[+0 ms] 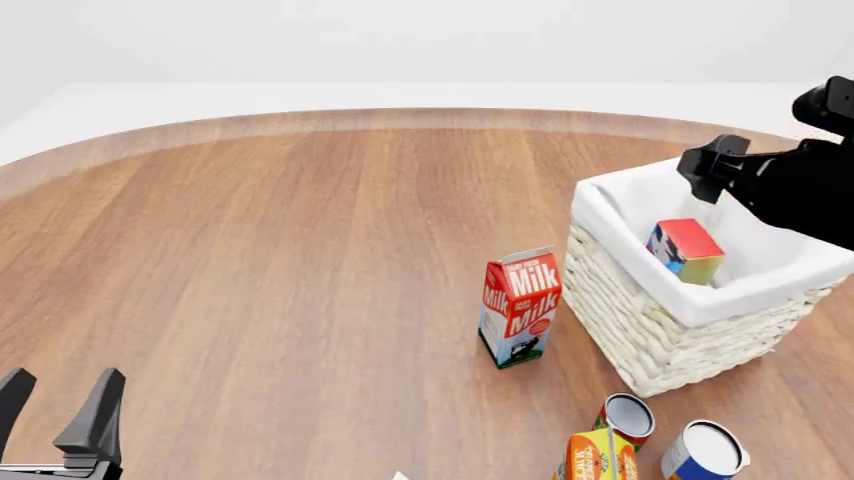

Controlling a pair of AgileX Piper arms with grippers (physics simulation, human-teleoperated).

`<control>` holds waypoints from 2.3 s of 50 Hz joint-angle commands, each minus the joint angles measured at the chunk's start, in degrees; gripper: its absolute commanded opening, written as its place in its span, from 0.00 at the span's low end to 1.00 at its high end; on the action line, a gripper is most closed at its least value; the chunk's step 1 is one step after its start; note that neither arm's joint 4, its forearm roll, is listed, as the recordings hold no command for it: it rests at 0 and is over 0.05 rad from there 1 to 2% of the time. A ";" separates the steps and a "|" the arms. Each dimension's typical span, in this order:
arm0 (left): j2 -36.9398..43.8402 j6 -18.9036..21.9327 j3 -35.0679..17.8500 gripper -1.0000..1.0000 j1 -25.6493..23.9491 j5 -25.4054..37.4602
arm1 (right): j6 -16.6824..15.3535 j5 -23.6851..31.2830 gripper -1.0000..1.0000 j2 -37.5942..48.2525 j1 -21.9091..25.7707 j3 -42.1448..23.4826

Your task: Pick up the cream cheese box and the butter, and put them in the basket.

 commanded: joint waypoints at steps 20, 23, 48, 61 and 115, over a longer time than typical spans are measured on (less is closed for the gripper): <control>0.00 0.00 0.00 1.00 0.00 0.00 | -7.38 8.55 1.00 0.15 14.53 -6.22; 0.00 0.00 0.00 1.00 0.00 0.00 | -8.08 8.52 1.00 1.20 16.70 -6.55; 0.00 0.00 0.00 1.00 0.00 0.00 | -12.07 10.91 1.00 7.31 31.02 -9.80; 0.00 0.00 0.00 1.00 0.00 0.00 | -11.40 9.86 1.00 10.26 34.45 -9.78; 0.00 0.00 0.00 1.00 0.00 0.00 | -5.63 5.06 1.00 18.55 47.02 -6.96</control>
